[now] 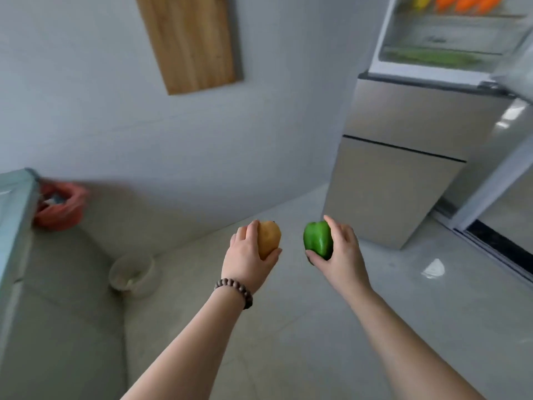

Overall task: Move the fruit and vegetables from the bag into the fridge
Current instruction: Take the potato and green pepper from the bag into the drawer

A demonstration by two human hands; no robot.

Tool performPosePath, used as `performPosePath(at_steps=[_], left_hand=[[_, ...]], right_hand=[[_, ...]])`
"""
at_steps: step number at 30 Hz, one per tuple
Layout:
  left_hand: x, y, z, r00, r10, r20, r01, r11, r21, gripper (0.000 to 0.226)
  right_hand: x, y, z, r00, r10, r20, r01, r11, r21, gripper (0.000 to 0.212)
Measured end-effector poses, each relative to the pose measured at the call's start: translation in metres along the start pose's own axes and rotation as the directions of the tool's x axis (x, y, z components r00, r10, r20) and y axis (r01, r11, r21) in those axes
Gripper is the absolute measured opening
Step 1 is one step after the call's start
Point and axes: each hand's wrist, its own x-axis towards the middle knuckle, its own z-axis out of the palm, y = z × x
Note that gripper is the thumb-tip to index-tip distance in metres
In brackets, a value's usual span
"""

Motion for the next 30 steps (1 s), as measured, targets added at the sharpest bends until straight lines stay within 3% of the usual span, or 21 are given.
performPosePath(at_steps=[11,19,30], left_hand=[[0.163,0.081,0.078,0.975,0.195,0.108,-0.187,0.979,-0.077,0.076],[0.323,0.108,0.110,0.934,0.317,0.165,-0.299,0.946,-0.123,0.076],[0.518,0.203,0.131,0.873,0.475,0.106,-0.441,0.864,-0.241,0.073]], right_hand=[[0.115,0.088,-0.036,0.974,0.162,-0.161,-0.174,0.983,-0.065,0.080],[0.255,0.125,-0.031,0.928,0.233,-0.292,-0.267,0.960,-0.084,0.080],[0.435,0.157,-0.072,0.878,0.190,-0.438,-0.268,0.955,-0.123,0.079]])
